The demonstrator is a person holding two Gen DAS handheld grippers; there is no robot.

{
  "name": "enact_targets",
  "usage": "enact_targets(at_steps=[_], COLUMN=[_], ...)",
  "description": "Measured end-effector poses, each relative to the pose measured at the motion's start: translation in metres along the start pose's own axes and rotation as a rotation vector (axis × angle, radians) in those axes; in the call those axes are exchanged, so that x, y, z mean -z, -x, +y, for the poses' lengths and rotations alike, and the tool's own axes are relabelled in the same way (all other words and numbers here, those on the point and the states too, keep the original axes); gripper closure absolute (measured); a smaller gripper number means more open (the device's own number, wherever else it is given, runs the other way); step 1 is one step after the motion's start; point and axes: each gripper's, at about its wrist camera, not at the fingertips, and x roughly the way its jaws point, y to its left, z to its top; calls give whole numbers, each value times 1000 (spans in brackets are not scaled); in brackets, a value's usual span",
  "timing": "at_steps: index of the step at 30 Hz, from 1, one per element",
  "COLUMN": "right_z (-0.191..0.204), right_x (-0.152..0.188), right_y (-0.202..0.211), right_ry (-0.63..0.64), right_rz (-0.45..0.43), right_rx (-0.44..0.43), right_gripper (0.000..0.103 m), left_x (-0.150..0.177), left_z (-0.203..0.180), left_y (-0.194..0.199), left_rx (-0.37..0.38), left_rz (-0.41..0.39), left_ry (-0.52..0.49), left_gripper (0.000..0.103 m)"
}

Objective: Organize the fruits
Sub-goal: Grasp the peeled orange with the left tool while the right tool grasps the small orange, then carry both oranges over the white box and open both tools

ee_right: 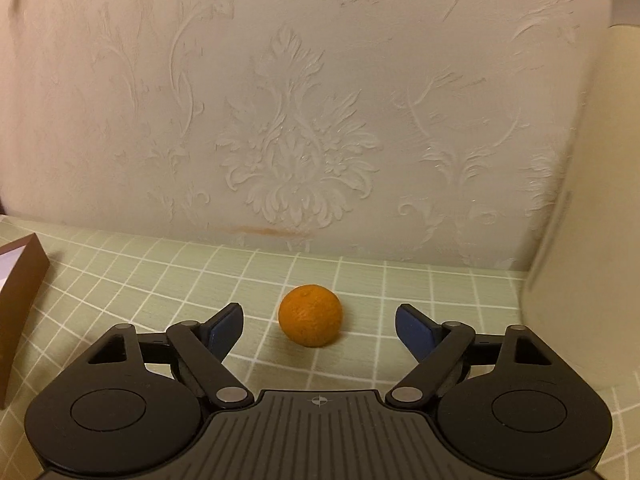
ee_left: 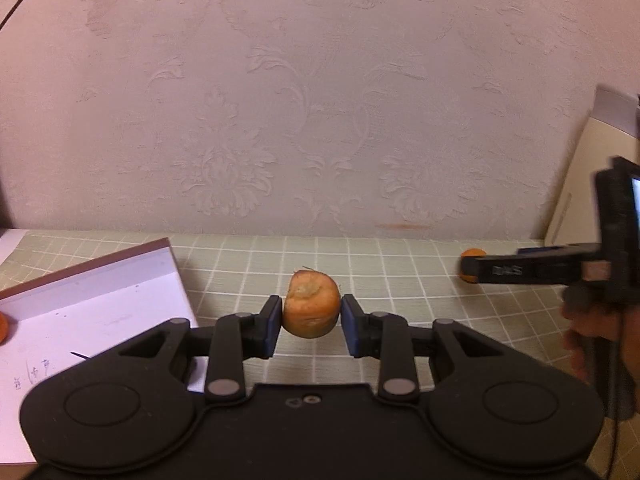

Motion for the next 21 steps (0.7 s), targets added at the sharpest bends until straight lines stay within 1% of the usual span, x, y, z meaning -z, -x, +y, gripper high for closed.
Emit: enact_targets(at_steps=[6,7,8,10,12,16,21], right_z=[4,3,2,0,-4,-5,-5], right_x=[-3,-2,-2,-2,-4,-3,-8], right_y=[-25,-27,-30,-33,-33,-24,9], right_ry=[12,9,9,14,-1,6,24], right_rz=[39,44,55,60,71,73,43], right_rx=[28,27,31,51,32,37,47], right_gripper=[20,30,54,64,64,64,64], left_x=[2,3,3,3,2,1,1], left_z=[-4,-3,-4,-3,-2,-7,-11], left_y=[1,1,2,3,2,3,15], left_rx=[22,22,21,19,21,31,40], left_rz=[5,7,8,7,7,1,-15], left_ry=[-17,-16,-17,-17,-17,-22,-43], left_gripper=[81,81,81,81,81,81,81])
